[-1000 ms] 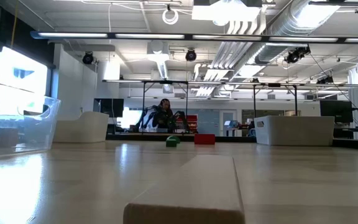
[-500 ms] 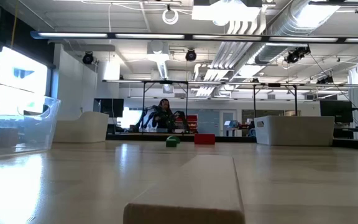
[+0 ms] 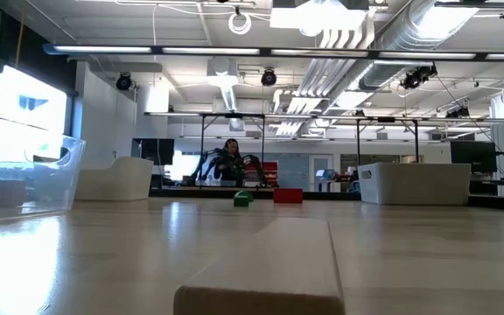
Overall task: Sort & place blocks by color
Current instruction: Put the red rectangle into the left white bin
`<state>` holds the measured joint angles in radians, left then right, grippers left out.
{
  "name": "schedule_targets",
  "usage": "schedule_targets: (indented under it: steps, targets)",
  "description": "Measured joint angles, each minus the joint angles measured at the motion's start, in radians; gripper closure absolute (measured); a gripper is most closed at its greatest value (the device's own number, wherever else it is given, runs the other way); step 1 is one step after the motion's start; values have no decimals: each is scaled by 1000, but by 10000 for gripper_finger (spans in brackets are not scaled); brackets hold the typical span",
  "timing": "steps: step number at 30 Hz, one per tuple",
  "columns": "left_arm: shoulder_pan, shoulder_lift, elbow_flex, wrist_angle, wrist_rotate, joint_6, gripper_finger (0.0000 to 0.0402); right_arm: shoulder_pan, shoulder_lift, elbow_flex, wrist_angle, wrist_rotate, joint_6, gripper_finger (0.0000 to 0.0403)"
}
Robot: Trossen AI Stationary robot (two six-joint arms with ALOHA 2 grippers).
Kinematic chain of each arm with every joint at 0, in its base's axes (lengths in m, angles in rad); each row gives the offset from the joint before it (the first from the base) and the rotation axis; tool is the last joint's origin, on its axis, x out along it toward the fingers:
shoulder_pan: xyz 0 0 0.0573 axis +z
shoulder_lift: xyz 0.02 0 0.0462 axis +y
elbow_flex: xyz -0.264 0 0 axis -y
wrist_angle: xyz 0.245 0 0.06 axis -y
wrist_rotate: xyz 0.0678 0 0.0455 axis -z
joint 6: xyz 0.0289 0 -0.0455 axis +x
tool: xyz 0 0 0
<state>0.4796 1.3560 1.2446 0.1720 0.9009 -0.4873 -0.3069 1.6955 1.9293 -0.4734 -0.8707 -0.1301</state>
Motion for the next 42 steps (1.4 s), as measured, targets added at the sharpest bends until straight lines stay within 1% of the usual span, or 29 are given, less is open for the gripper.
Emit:
schedule_targets:
  steps: [6,10,14,17,21,29,36,40,42]
  targets:
    - [26,-1,0,-67,0,6,371,-14,1,0,-15,34,36,210]
    - [42,-1,0,-148,-12,48,370,-29,-13,-1,-39,67,36,209]
    - [57,-20,0,-264,-67,120,371,-46,-39,-1,-65,94,36,208]
    - [70,-41,0,-389,-170,197,370,-54,-49,-1,-97,128,32,208]
    - [89,-72,1,-563,-348,284,370,-60,-53,0,-144,168,16,208]
    - [119,-99,0,-874,-692,355,370,-60,-53,-1,-231,229,-3,208]
    - [122,-100,0,-1131,-964,349,370,-54,-53,0,-294,319,-8,208]
    - [123,-101,-32,-1189,-1088,309,369,-51,-53,0,-318,347,-9,208]
    - [131,-101,-49,-1216,-1128,286,369,-51,-53,0,-325,347,-7,208]
